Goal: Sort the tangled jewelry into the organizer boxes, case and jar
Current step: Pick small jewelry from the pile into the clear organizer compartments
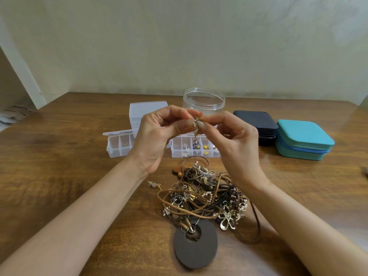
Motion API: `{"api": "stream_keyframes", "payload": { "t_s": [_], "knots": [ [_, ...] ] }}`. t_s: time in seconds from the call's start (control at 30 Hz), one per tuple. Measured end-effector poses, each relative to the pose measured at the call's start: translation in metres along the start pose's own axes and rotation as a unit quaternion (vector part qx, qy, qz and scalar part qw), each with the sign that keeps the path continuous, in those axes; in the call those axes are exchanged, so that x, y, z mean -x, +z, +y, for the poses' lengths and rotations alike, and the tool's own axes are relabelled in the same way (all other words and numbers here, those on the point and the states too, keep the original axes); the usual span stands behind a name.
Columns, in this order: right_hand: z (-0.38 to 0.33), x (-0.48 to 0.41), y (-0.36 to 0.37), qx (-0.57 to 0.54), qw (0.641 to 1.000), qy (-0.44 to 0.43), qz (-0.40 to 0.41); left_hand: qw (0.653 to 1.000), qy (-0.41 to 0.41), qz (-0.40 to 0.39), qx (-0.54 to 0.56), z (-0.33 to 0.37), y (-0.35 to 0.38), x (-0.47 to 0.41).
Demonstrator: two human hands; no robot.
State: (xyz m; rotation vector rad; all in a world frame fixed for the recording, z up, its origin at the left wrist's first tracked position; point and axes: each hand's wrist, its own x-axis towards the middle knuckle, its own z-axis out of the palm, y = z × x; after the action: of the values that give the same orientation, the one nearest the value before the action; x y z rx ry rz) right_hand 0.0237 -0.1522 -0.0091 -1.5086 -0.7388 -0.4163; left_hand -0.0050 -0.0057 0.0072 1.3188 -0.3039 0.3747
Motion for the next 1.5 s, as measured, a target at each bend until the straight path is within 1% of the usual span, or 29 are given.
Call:
{"api": "stream_keyframes", "payload": {
  "t_s": [0.23, 0.57, 0.7, 1.03, 1.2, 1.3, 1.4, 1.47, 1.5],
  "knots": [
    [0.001, 0.0, 0.0, -0.01, 1.0, -0.009, -0.006, 1.0, -0.017, -0.015, 0.019, 0.001, 0.0, 0.0],
    [0.004, 0.002, -0.001, 0.003, 0.999, -0.03, -0.021, 1.0, -0.003, -0.009, 0.013, -0.001, -0.001, 0.0],
    [0.006, 0.003, 0.0, 0.013, 0.999, -0.032, -0.014, 1.0, 0.0, -0.001, 0.014, -0.004, -0.001, 0.0],
    [0.006, 0.003, 0.001, 0.102, 0.99, -0.1, -0.018, 1.0, -0.001, 0.017, 0.02, -0.007, 0.001, 0.001],
    [0.005, 0.003, 0.003, 0.063, 0.996, -0.065, -0.009, 1.0, 0.005, 0.007, 0.029, -0.005, 0.0, -0.001],
    [0.005, 0.0, 0.001, 0.046, 0.998, -0.026, -0.029, 1.0, -0.004, 0.011, 0.016, -0.005, 0.0, -0.002],
    [0.002, -0.007, -0.005, 0.027, 0.996, 0.054, -0.07, 0.999, -0.013, 0.041, -0.009, -0.004, -0.005, -0.006],
    [0.003, -0.014, -0.013, 0.0, 0.991, 0.122, -0.047, 0.997, -0.005, 0.059, -0.059, -0.004, -0.011, -0.009],
    [0.005, -0.018, -0.017, -0.026, 0.987, 0.157, -0.024, 0.991, 0.002, 0.062, -0.115, -0.005, -0.013, -0.012]
  ]
}}
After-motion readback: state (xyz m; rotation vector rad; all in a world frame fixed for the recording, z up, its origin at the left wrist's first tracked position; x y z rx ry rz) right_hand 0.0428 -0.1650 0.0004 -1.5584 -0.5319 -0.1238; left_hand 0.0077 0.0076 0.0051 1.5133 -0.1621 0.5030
